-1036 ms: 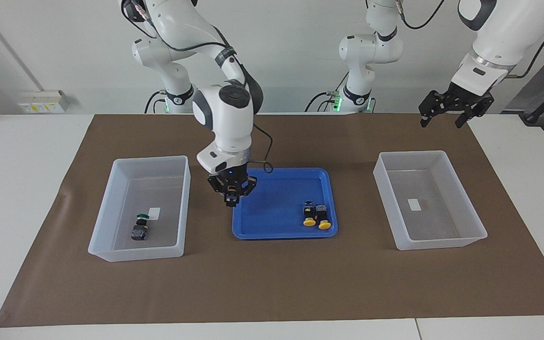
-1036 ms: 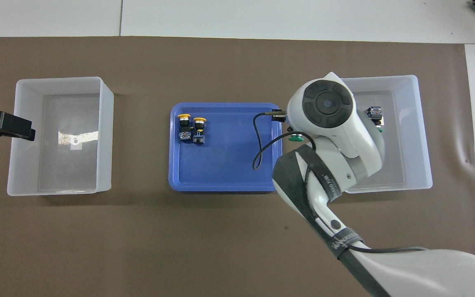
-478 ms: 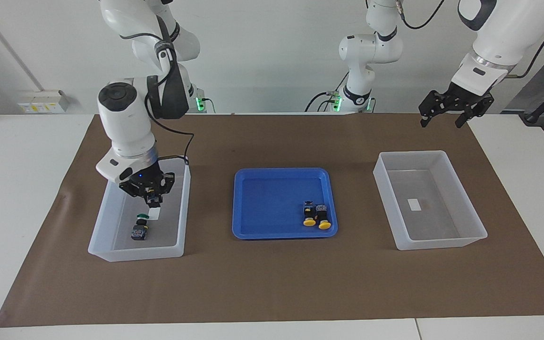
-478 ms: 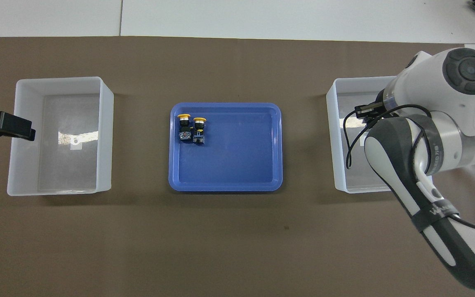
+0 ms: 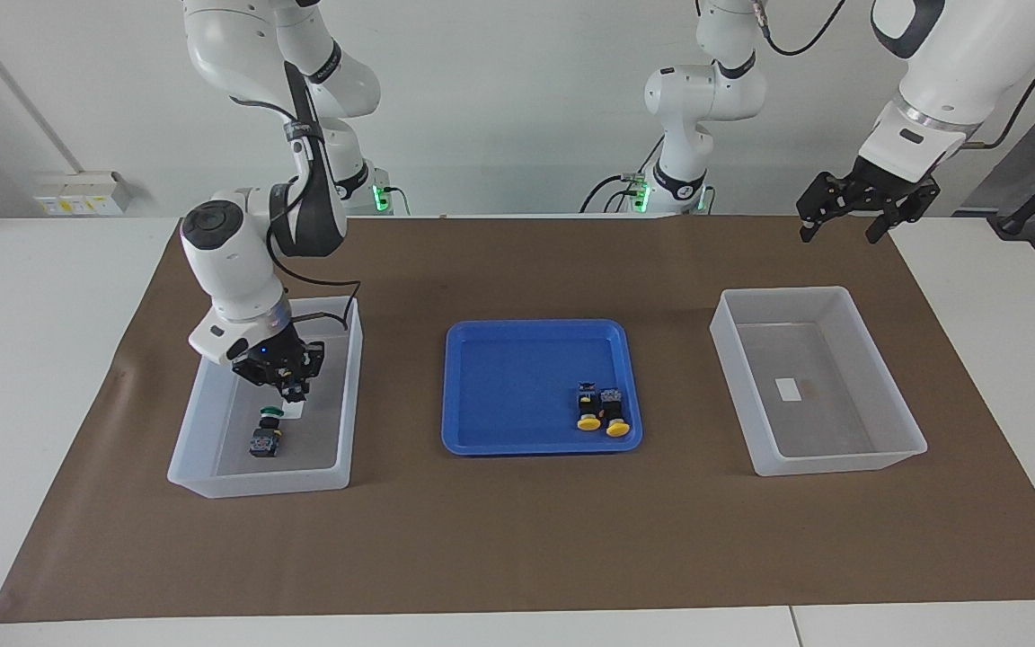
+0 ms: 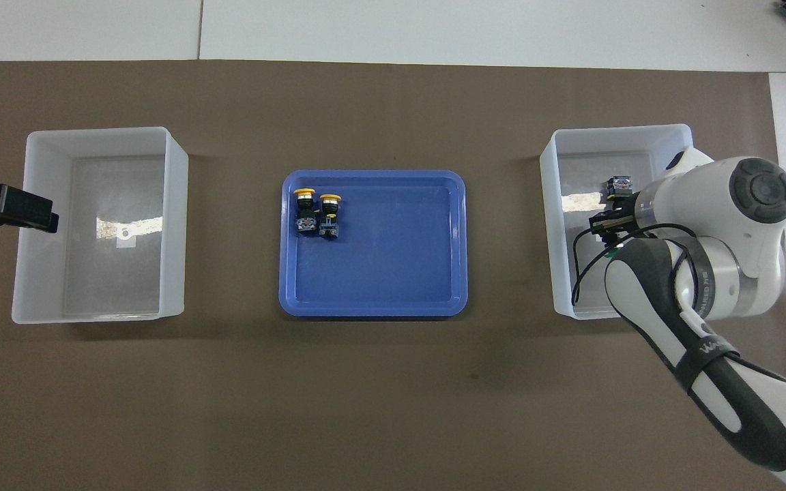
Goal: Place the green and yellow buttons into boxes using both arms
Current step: 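Carry the second green button to the clear box and release it, then withdraw the right gripper while the left gripper reaches a yellow button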
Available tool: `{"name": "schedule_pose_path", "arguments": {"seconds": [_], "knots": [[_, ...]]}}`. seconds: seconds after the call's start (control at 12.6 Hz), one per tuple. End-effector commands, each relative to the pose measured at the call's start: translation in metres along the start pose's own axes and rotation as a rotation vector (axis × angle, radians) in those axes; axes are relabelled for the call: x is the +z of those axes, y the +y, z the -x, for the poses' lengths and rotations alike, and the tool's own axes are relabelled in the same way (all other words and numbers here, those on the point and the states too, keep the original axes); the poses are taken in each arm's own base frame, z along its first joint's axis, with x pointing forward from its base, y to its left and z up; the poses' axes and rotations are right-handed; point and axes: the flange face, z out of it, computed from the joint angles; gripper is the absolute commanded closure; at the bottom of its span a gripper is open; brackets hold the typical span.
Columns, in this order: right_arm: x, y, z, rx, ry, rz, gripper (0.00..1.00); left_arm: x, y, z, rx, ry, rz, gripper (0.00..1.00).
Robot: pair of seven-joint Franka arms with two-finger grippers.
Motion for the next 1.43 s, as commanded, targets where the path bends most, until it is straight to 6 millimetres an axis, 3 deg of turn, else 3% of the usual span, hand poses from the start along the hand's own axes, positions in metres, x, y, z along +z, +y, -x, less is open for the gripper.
{"name": "schedule_pose_path", "arguments": {"seconds": [0.0,0.08,0.24,0.4,0.56,0.72,0.8,0.96,1.12,1.35], "knots": [[-0.003,0.002,0.010,0.048,0.018,-0.034,0.55,-0.002,-0.001,0.007,-0.012,-0.004,0.019,0.00],[-0.005,0.001,0.008,0.059,0.023,-0.034,0.03,-0.002,-0.001,0.007,-0.012,-0.004,0.019,0.00],[-0.017,0.001,-0.001,0.084,0.050,-0.032,0.00,-0.003,-0.001,0.007,-0.012,-0.003,0.019,0.00],[-0.052,-0.002,-0.015,0.121,0.087,-0.024,0.00,-0.002,-0.001,0.007,-0.012,-0.006,0.019,0.00],[-0.097,0.002,-0.025,0.171,0.074,0.007,0.00,-0.003,0.001,0.006,-0.016,0.002,0.019,0.00],[-0.153,0.006,-0.031,0.154,0.052,0.048,0.00,0.004,0.019,-0.003,0.016,0.065,0.017,0.00],[-0.182,0.007,-0.031,0.159,0.033,0.051,0.00,0.015,0.042,-0.003,0.052,0.136,0.019,0.00],[-0.230,0.011,-0.025,0.173,0.010,0.055,0.00,0.058,0.090,0.005,0.077,0.163,0.031,0.00],[-0.270,0.022,-0.012,0.199,-0.016,0.053,0.00,0.100,0.140,-0.004,0.111,0.151,0.032,0.00],[-0.298,0.034,0.004,0.235,-0.045,0.038,0.00,0.170,0.222,-0.022,0.078,0.163,0.041,0.00]]}}
